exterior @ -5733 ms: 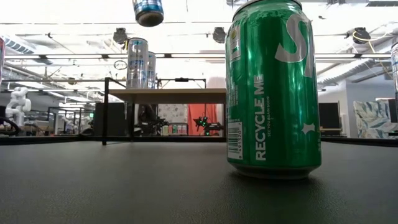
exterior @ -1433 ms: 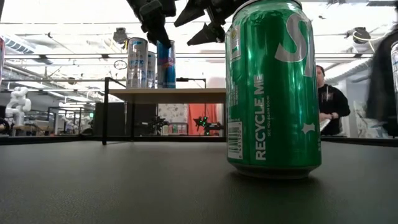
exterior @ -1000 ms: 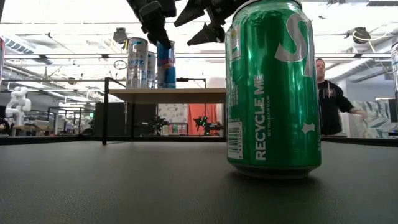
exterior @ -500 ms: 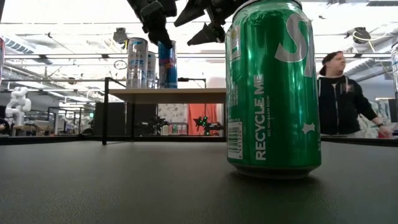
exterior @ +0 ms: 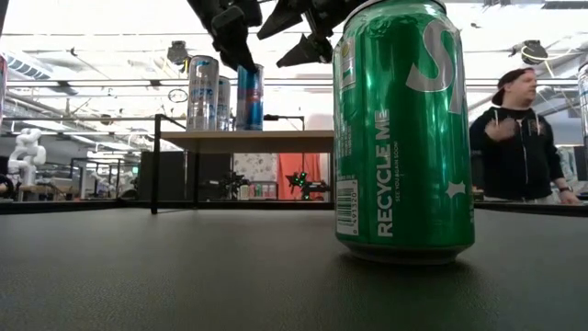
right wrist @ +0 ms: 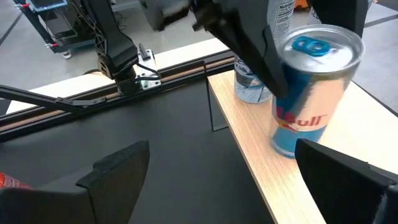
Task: Place canned beverage on shelf
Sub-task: Put the left blue soda can on the shelf
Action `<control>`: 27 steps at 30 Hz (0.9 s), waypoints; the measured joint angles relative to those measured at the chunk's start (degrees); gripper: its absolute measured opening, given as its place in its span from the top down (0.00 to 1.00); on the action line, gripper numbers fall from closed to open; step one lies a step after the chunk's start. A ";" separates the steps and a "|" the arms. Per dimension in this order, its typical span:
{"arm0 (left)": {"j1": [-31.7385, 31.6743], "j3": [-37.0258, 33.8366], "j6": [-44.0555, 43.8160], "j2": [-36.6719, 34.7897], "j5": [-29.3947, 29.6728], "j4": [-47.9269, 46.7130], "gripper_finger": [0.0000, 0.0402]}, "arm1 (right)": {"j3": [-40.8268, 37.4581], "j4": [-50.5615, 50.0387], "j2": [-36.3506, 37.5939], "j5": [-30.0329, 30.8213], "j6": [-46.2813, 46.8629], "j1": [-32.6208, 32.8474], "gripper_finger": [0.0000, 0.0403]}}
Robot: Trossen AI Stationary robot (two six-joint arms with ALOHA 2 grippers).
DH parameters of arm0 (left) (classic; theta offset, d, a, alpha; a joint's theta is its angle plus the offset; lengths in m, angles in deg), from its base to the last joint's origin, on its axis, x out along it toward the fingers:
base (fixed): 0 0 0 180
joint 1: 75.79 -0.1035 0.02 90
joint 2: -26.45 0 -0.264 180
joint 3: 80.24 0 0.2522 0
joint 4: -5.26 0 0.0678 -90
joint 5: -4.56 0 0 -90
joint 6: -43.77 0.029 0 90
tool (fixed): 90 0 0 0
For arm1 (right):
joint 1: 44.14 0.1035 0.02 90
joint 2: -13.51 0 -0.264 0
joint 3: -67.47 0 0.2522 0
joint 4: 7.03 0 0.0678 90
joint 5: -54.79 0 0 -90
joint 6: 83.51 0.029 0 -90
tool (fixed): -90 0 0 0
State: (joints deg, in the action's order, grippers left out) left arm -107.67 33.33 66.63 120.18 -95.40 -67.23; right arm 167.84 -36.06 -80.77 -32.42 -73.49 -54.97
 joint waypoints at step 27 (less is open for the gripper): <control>0.02 -0.04 -1.60 -3.68 2.29 4.43 0.23 | 0.00 4.78 0.00 -1.59 -0.36 -4.56 0.06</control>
State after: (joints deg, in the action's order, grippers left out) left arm -107.65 33.29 65.04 116.50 -93.10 -62.80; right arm 167.84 -31.28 -80.77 -34.01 -73.85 -59.53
